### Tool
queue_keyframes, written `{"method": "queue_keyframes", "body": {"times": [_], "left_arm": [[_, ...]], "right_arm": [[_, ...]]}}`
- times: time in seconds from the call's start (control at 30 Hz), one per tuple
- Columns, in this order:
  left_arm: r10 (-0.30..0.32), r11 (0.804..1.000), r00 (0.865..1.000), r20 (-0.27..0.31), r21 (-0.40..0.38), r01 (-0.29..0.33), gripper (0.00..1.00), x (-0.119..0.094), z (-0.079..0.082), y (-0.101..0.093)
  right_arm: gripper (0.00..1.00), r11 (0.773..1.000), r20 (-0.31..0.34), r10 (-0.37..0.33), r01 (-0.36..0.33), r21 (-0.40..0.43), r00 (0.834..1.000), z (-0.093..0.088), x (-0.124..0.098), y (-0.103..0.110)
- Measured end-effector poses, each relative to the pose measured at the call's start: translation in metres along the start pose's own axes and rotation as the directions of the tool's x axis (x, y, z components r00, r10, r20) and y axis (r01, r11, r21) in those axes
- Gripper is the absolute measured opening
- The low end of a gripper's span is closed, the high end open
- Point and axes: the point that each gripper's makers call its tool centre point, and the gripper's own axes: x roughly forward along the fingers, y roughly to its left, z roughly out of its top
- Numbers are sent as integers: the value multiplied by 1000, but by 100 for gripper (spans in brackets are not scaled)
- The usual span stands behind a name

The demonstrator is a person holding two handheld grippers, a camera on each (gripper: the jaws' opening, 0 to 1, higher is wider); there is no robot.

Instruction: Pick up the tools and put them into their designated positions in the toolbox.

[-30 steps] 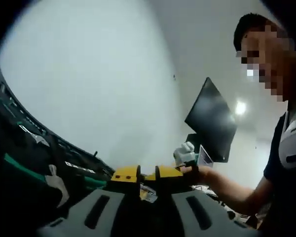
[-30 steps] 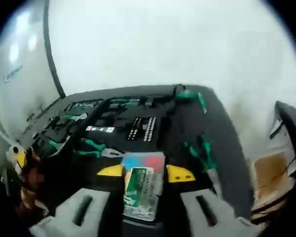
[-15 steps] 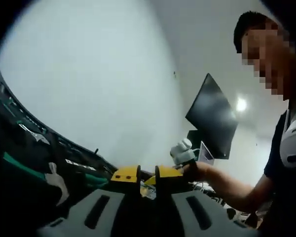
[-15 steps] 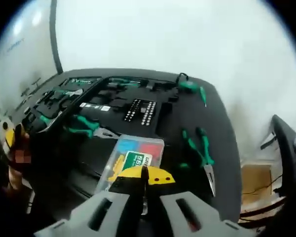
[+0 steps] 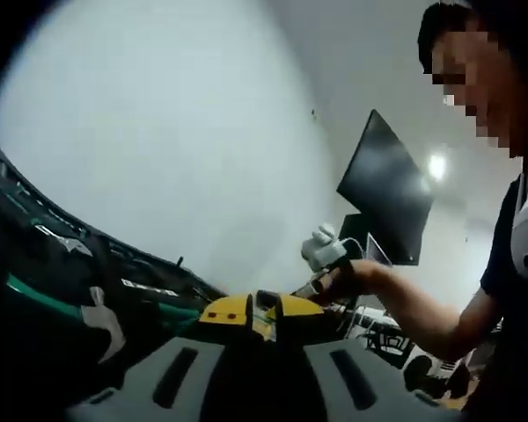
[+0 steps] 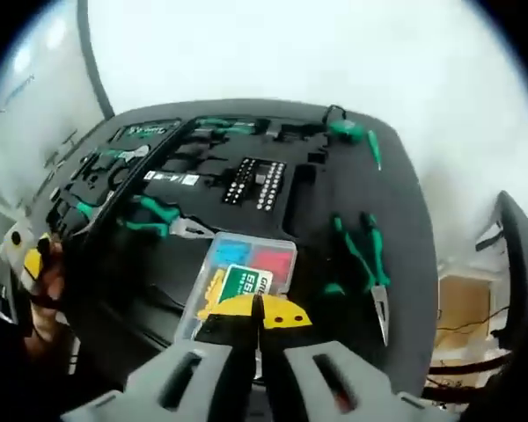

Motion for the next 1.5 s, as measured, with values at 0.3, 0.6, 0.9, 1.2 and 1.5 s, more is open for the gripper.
{"method": "queue_keyframes", "body": {"times": [0.3, 0.6, 0.9, 1.2, 1.5], "left_arm": [[20, 993, 995, -100, 118, -8, 14, 27, -11, -16], [137, 968, 976, -169, 232, -96, 13, 93, -30, -14], [187, 884, 891, -414, 467, 31, 5, 186, -77, -12], [123, 875, 780, -614, 438, 207, 1, 227, -137, -8], [120, 891, 744, -657, 402, 211, 0, 225, -145, -7]], "right_arm": [[0, 998, 419, 39, -56, 29, 907, 25, -18, 6], [0, 994, 606, -88, 109, 2, 791, -9, -13, 14], [0, 974, 642, -202, 221, 51, 740, -3, -22, 5], [0, 975, 683, -195, 216, 56, 704, -10, -22, 11], [0, 984, 687, -177, 114, 137, 705, -3, -20, -5]]}}
